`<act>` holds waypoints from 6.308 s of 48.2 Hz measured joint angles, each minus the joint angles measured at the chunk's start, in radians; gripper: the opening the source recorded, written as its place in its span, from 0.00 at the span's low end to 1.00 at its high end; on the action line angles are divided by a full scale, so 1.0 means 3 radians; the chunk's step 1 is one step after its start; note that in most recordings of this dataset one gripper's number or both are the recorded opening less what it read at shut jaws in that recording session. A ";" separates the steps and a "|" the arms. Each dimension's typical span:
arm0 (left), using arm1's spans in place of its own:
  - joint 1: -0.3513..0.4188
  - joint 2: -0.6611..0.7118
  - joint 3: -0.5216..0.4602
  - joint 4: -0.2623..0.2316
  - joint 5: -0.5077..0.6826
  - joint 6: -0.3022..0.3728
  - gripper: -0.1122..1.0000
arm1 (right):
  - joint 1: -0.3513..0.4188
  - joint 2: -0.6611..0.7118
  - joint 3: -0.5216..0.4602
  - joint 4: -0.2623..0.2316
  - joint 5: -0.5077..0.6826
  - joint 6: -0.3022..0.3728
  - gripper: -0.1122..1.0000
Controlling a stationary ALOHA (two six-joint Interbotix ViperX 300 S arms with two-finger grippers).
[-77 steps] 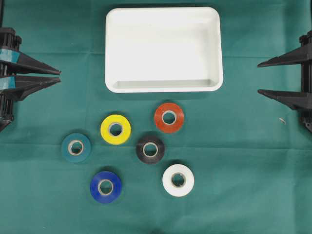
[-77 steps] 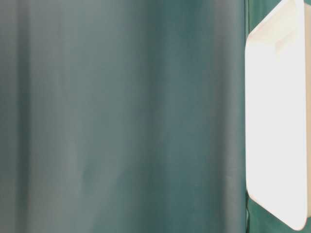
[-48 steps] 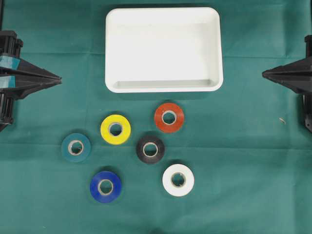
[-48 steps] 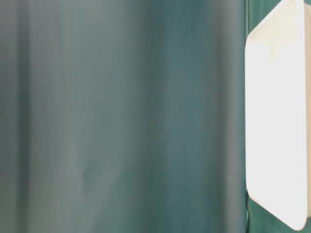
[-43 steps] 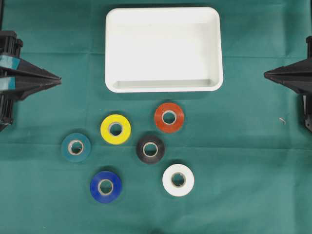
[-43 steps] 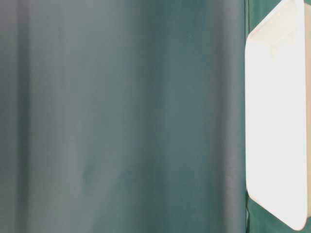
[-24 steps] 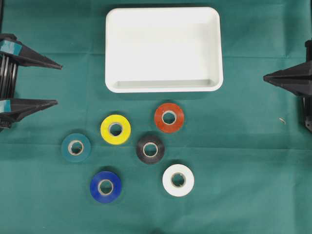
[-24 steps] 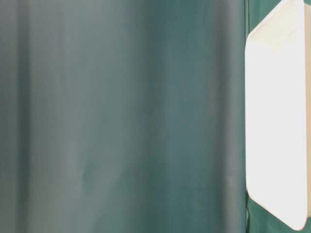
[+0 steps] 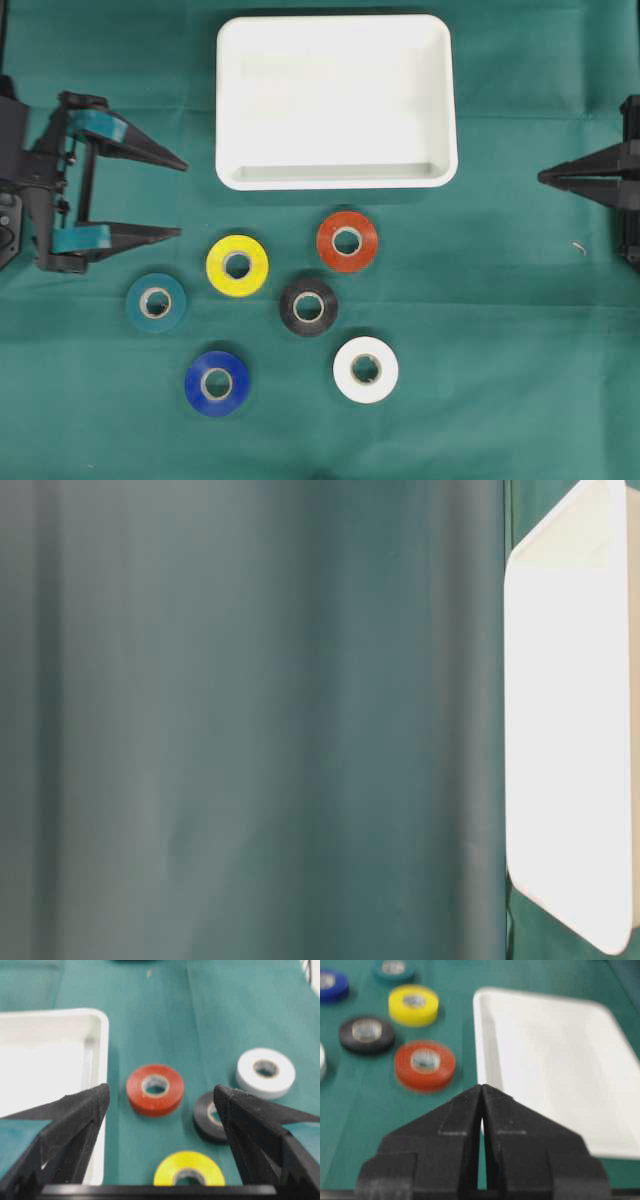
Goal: Put the tape into the white case with the left arm.
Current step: 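Move the left gripper forward toward the tape rolls, then swing the left gripper down over the blue tape roll, then lower the left gripper and grasp the blue tape roll, then carry the blue tape with the left gripper into the white tray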
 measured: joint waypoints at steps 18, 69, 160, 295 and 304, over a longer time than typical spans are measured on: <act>-0.0015 0.0368 -0.0194 -0.0005 0.0322 -0.0015 1.00 | 0.0000 -0.0031 0.0199 -0.0005 0.0184 0.0082 0.02; -0.0210 0.0808 -0.0450 -0.0005 0.0670 -0.0015 1.00 | 0.0000 -0.0077 0.0312 -0.0026 0.0159 0.0266 0.02; -0.1268 0.1739 -0.0603 -0.0010 0.0588 -0.0240 1.00 | 0.0000 -0.0082 0.0322 -0.0031 0.0159 0.0261 0.02; -0.0808 0.1892 -0.1048 -0.0005 0.0874 -0.0220 0.32 | -0.0005 -0.0092 0.0358 -0.0031 0.0107 0.0266 0.02; -0.0465 0.1892 -0.1104 -0.0005 0.0869 -0.0210 0.32 | 0.0000 -0.0097 0.0358 -0.0036 0.0107 0.0266 0.02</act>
